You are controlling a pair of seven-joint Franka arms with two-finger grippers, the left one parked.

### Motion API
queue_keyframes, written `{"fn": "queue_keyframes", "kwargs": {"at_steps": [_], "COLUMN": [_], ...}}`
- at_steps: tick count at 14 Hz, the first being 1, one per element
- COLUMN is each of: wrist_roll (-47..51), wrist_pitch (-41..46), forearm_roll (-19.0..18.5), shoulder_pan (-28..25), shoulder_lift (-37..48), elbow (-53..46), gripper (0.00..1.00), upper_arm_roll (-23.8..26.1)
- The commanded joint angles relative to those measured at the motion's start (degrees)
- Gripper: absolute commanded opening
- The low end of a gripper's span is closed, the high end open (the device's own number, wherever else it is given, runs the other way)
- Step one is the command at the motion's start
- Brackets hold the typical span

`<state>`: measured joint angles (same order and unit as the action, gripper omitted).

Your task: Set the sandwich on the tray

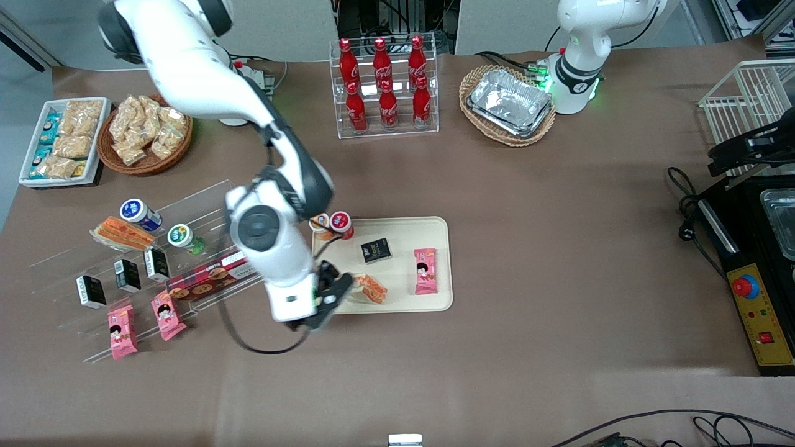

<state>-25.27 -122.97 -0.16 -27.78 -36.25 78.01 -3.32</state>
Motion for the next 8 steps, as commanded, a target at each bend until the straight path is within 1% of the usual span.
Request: {"fn": "queue_keyframes", "kwargs": {"at_steps": [1, 2, 5, 6, 8], "wrist_roll": [10.7, 12.3, 12.7, 13.6, 16.7], "wrist_pitch": [9.0, 10.9, 17.7, 19.7, 24.9], "forearm_roll": [1.3, 1.5, 1.8, 2.7, 2.8], "shoulder_pan": [3.2, 4.4, 8.6, 9.4, 13.3], "shoulder_lift": [8.2, 10.0, 14.2, 15.6, 18.4], "elbow": [1.5, 1.5, 1.4, 1.5, 1.8], "gripper": [1.0, 1.0, 1.0, 1.0, 1.0], "upper_arm_roll": [0.6, 0.6, 0.7, 0.1, 0.1]}}
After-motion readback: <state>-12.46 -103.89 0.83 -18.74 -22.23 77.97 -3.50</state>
